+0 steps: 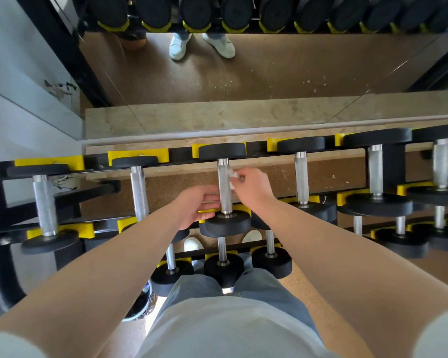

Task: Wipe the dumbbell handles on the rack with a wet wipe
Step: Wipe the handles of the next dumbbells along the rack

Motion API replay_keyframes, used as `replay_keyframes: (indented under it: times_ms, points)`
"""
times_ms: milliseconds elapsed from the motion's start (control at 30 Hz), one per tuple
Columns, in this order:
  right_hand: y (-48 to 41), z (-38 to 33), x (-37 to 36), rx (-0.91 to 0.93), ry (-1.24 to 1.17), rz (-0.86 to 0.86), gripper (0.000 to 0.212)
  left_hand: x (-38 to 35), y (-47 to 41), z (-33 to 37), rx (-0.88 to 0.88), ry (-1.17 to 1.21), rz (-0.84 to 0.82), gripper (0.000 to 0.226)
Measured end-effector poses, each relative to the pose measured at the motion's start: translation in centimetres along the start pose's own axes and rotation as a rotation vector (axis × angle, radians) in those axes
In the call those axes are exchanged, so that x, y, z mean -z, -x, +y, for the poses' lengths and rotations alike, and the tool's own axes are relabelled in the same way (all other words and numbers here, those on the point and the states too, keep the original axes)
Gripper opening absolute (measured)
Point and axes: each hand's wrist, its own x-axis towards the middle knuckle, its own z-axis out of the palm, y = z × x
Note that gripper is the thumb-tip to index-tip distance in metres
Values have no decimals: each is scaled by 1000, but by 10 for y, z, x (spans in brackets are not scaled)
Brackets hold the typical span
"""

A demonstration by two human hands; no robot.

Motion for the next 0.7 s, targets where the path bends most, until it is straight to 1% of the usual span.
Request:
replay_keyframes:
  times_ms: [33,133,167,200,233,267,333,367,400,433,467,500,567,633,667,700]
  points:
    - [3,6,-1,-9,63,-66,23,0,0,0,-1,-1,1,28]
    - [13,20,-5,-23,352,-335,23,-2,-1,0,2,-5,5,29]
    - [12,22,-7,-41,384,-370,23,-3,-2,0,4,-11,7,29]
    - [10,22,-8,-69,367,-371,22,-4,-3,-1,6,-13,10,29]
    - [5,20,-9,-112,294,-334,17,-4,-3,-1,7,-12,13,29]
    - [-2,17,-12,-177,150,-265,12,-4,-3,-2,8,-10,14,29]
    - [-18,5,-10,-312,-284,-102,15,-2,-3,-2,5,-6,13,28]
    - [-25,-1,-8,-350,-497,-53,17,-2,-3,-2,4,-3,12,27]
    - [-32,-7,-6,-353,-620,-35,20,-1,-4,-2,4,-1,12,27]
    - [-36,-10,-3,-333,-640,-40,24,-1,-4,-1,2,1,13,28]
    - [-38,-11,-2,-304,-595,-65,27,0,-5,0,1,2,15,28]
    - [-38,-9,-1,-279,-501,-110,29,1,-6,1,-1,4,16,28]
    - [-30,0,0,-233,-219,-266,25,0,-7,2,-9,10,9,27]
    - [-17,8,-1,-177,116,-474,14,-3,-7,2,-16,-1,8,25]
    - [-12,11,-2,-152,220,-532,13,-4,-8,2,-22,-19,14,25]
    - [-11,13,-4,-137,252,-544,14,-5,-10,1,-34,-40,23,25]
